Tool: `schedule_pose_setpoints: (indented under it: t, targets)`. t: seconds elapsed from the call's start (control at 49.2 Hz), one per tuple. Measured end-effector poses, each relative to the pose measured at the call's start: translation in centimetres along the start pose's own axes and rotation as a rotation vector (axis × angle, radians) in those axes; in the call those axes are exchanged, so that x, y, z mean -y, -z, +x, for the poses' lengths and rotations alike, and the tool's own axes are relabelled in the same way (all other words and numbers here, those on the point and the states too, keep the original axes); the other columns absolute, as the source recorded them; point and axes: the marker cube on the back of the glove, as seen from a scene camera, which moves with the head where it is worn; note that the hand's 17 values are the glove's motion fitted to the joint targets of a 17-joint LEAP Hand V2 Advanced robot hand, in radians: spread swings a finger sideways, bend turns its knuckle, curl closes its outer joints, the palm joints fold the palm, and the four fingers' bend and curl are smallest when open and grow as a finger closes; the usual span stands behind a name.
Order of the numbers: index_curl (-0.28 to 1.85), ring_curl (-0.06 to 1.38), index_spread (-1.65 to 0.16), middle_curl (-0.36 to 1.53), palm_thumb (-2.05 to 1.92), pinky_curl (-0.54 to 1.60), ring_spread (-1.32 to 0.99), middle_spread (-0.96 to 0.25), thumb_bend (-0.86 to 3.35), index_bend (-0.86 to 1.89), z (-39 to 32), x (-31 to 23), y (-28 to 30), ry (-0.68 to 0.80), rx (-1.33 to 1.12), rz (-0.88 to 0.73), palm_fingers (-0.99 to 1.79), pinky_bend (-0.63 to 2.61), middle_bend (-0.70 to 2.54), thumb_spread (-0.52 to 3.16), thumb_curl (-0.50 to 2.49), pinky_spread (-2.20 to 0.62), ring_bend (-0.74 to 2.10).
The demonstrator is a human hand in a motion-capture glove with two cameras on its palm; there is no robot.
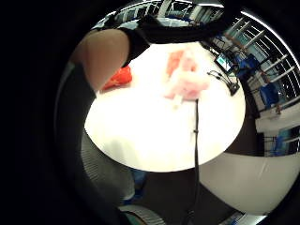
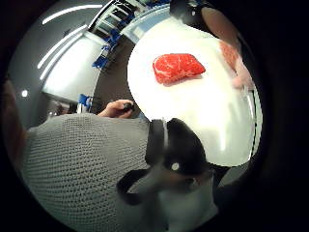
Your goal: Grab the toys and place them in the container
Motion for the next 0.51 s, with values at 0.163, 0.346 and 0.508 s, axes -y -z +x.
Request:
schedule_pose_setpoints:
  t: [0.163,0.346,0.508]
  targets:
    - [0.11,0.08,-0.29,0.06,0.08,0.18,-0.14,-0.16,0.07,0.20,0.0,-0.2,0.1,-0.009,-0.010,0.000,0.27,0.55,0.17,0.94,0.07,0.03,0.27]
    - [0.17,0.11,-0.36,0.10,0.06,0.22,-0.18,-0.20,0.07,0.20,-0.1,0.3,-0.2,0.004,-0.002,-0.008,0.23,0.59,0.17,1.23,0.14,0.04,0.30]
    - [0.21,0.13,-0.39,0.14,0.06,0.24,-0.20,-0.22,0.05,0.19,-1.3,2.2,-0.5,0.061,0.004,-0.027,0.21,0.61,0.18,1.35,0.18,0.04,0.33]
